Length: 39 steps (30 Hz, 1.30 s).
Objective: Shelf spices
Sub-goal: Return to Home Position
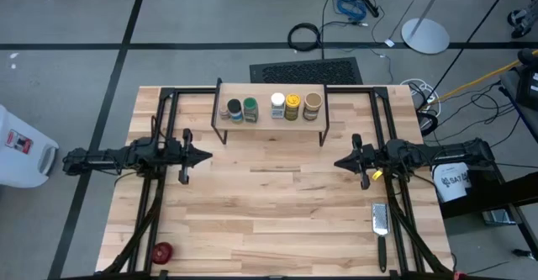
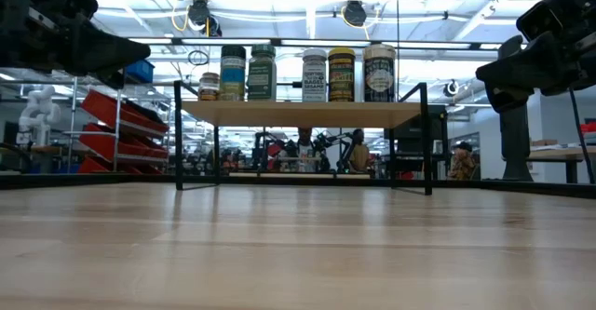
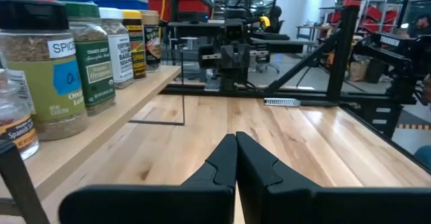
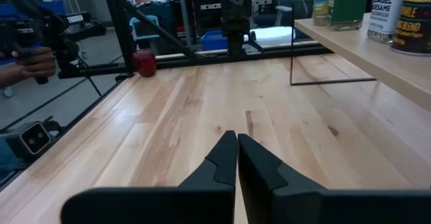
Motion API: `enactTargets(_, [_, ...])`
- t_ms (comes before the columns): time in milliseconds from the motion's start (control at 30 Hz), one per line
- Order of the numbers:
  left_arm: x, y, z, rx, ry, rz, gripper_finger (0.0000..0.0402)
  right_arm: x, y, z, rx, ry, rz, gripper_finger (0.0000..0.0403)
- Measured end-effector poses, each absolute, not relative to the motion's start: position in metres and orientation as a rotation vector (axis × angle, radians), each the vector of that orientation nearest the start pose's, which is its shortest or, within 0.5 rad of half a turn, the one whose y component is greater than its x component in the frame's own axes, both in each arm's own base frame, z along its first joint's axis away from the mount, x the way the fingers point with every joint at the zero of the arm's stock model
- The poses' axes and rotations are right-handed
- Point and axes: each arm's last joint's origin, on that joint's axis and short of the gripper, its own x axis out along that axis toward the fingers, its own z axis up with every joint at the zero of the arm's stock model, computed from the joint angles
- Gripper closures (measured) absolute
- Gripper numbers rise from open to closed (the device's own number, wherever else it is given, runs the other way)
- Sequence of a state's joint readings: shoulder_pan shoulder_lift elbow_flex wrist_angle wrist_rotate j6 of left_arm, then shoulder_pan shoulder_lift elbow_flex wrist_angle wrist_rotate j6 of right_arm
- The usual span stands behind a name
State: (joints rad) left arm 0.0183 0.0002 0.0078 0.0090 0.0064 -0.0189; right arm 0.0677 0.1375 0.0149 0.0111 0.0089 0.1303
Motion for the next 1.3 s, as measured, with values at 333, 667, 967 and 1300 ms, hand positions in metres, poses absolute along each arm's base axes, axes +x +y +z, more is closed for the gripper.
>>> enactTargets(333, [0.0972, 0.0013, 0.1669, -0.019, -0.016, 0.0, 0.0396, 0.1048, 0.0071, 0.1583, 0.113, 0.118, 0.06, 0.0403])
enactTargets(667, [0.0973, 0.0011, 0.1668, -0.02, -0.016, -0.004, 0.0396, 0.1027, 0.0055, 0.1627, 0.1, 0.066, 0.017, 0.0403])
enactTargets(967, [0.0973, 0.0011, 0.1669, -0.021, -0.016, -0.006, 0.0396, 0.0989, 0.0052, 0.1677, 0.092, 0.004, 0.02, 0.0403])
enactTargets(1300, [0.0973, 0.0011, 0.1669, -0.023, -0.016, -0.006, 0.0396, 0.0985, 0.0053, 0.1681, 0.083, -0.001, 0.02, 0.0403])
